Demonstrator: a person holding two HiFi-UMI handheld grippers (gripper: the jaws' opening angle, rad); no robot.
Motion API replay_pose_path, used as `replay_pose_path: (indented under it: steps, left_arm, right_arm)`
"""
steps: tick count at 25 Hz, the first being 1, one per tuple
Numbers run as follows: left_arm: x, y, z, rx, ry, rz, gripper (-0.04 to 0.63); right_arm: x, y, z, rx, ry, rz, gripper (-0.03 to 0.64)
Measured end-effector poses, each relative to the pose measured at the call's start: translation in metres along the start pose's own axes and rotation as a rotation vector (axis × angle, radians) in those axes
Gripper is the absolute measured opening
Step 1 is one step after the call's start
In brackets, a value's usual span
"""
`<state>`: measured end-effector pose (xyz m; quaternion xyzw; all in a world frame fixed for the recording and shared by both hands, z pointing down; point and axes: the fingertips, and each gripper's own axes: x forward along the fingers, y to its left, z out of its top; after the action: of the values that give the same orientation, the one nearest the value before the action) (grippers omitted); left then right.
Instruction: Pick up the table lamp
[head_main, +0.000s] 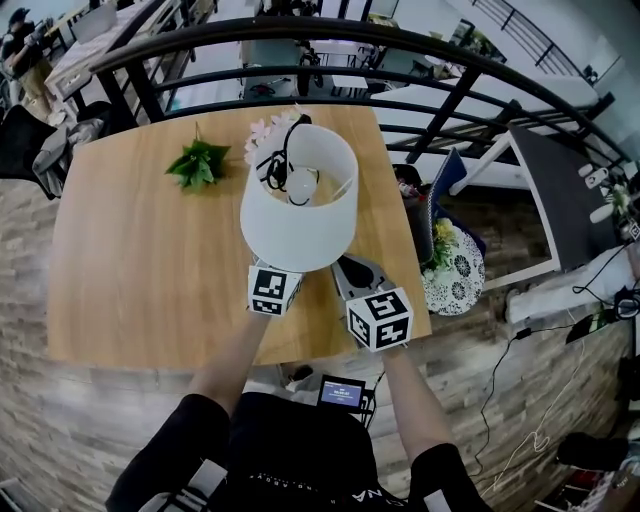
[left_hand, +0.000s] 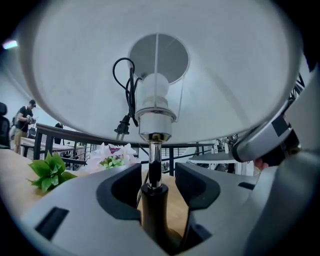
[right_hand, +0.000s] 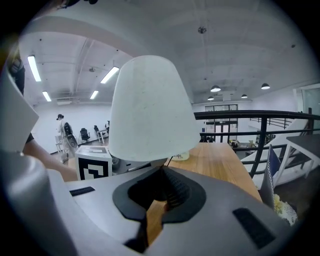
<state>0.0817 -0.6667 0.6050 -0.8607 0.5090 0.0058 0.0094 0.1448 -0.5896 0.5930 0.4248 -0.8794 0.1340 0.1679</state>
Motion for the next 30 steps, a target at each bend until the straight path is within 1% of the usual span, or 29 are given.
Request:
replay_pose_path:
  steps: [5, 6, 8, 13, 18, 20, 24, 28, 30]
  left_arm:
    - [0.016, 0.000, 0.007, 0.056, -0.081, -0.018, 0.201]
    - [0.018, 0.000, 0.010, 0.065, -0.090, -0.017, 0.186]
    - [0.021, 0.002, 0.016, 0.074, -0.098, -0.008, 0.075]
    - [0.021, 0.001, 0.018, 0.069, -0.094, -0.006, 0.071]
    - [0.015, 0.006, 0.026, 0.015, -0.108, 0.021, 0.071]
    - [0.012, 0.006, 0.033, 0.012, -0.111, 0.020, 0.071]
    - [0.007, 0.000, 0.047, 0.004, -0.077, -0.016, 0.071]
    - [-0.008, -0.012, 0.058, 0.000, 0.004, -0.061, 0.071]
    - [-0.015, -0.014, 0.066, -0.017, 0.042, -0.068, 0.071]
  right_arm:
    - [0.007, -0.007, -0.003, -0.009, -0.024, 0.006, 0.031]
    - [0.008, -0.007, -0.003, -0.012, -0.027, 0.007, 0.031]
    - [0.008, -0.009, -0.002, -0.018, -0.035, 0.005, 0.031]
    - [0.003, -0.015, 0.002, -0.023, -0.051, -0.016, 0.031]
    - [0.000, -0.023, 0.006, -0.025, -0.053, -0.048, 0.031]
    - [-0.001, -0.024, 0.009, -0.023, -0.053, -0.057, 0.031]
    - [-0.005, -0.025, 0.020, -0.012, -0.057, -0.069, 0.031]
    - [-0.017, -0.021, 0.038, 0.006, -0.048, -0.072, 0.031]
    - [-0.023, -0.019, 0.049, 0.009, -0.035, -0.068, 0.031]
